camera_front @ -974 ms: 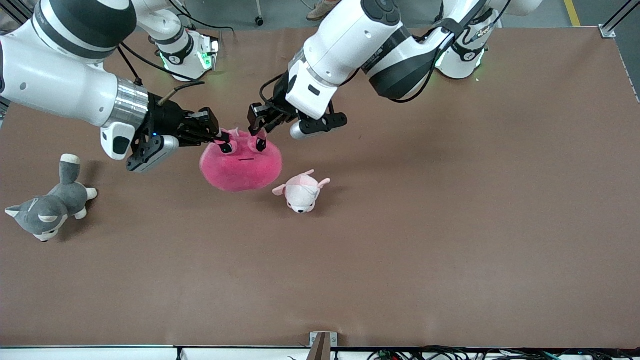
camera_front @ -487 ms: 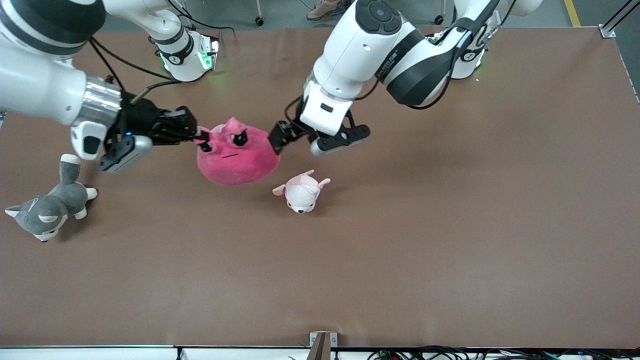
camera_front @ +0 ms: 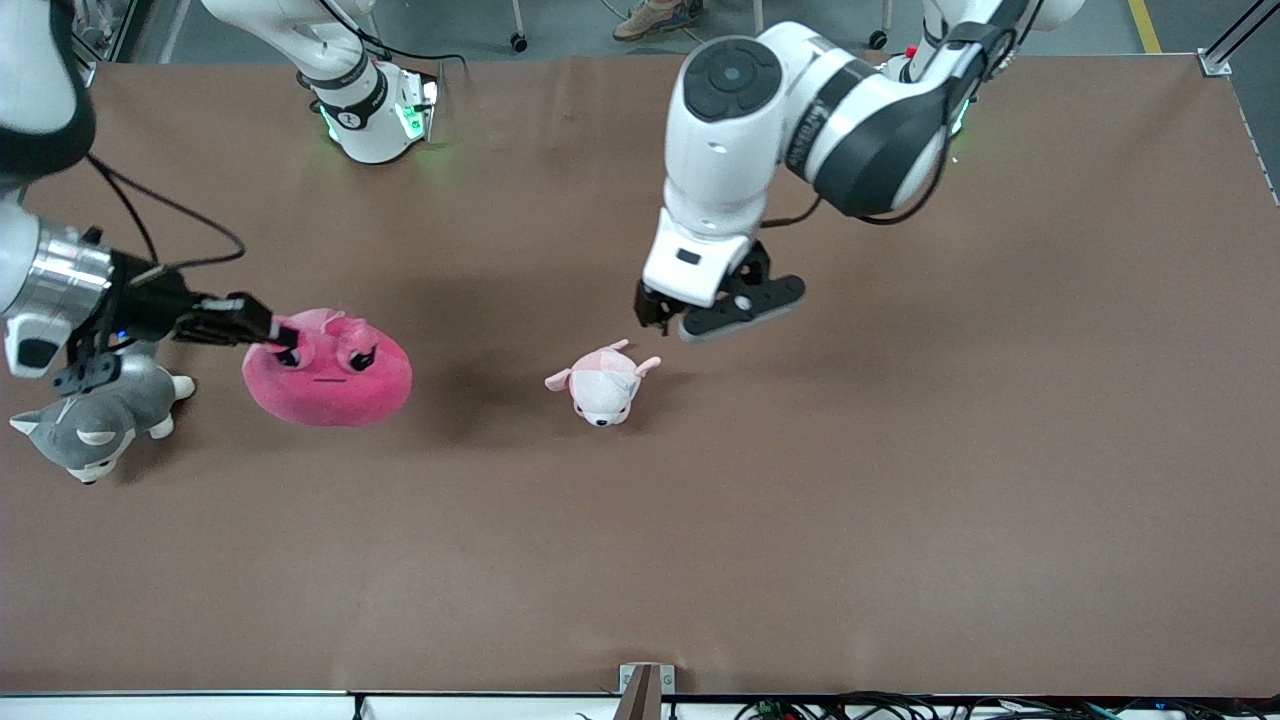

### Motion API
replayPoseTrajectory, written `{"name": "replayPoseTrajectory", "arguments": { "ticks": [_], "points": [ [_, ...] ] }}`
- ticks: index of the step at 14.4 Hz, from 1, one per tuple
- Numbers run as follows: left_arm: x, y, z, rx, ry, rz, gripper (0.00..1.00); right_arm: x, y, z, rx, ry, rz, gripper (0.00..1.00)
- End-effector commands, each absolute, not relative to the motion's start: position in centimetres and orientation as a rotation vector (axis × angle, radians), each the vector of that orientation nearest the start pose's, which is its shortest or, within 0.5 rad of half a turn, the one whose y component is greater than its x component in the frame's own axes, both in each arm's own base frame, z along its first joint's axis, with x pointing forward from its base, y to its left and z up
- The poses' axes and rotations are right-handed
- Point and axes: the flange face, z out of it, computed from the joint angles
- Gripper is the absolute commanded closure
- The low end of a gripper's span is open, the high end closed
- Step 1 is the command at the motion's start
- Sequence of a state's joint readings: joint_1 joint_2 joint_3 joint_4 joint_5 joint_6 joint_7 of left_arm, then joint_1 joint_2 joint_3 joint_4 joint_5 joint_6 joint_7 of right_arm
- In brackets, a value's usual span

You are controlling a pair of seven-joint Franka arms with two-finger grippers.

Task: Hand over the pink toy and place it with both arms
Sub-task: 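Open the left gripper while the right gripper carries the pink toy away, then lower the pink toy with the right gripper while the left gripper retracts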

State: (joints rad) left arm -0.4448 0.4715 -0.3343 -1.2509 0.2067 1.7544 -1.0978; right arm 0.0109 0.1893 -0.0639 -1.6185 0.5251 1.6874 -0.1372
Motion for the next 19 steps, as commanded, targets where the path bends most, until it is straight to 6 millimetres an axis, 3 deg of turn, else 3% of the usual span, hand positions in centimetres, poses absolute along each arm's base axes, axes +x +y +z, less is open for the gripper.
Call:
{"name": "replayPoseTrajectory", "arguments": {
  "ticks": [1,4,8,12,19],
  "points": [
    [55.9,-39.2,53.7,-3.087,-0.424,-0.146,0.0,62.3,-0.7,47.8,-2.602,-0.036,0.16,1.0],
    [58.3,-34.1,55.6,-3.083,-0.413,-0.172,0.0,62.8,-3.0,44.4,-2.565,-0.078,0.2,1.0],
    [59.5,-28.3,57.4,-3.045,-0.378,-0.127,0.0,62.8,-5.3,40.3,-2.458,-0.098,0.265,1.0],
    [60.7,-23.0,59.0,-3.029,-0.415,-0.121,0.0,63.0,-6.5,37.4,-2.426,-0.123,0.283,1.0],
    [60.6,-13.9,63.2,-3.021,-0.371,-0.114,0.0,63.1,-7.3,34.3,-2.391,-0.116,0.312,1.0]
  ]
}}
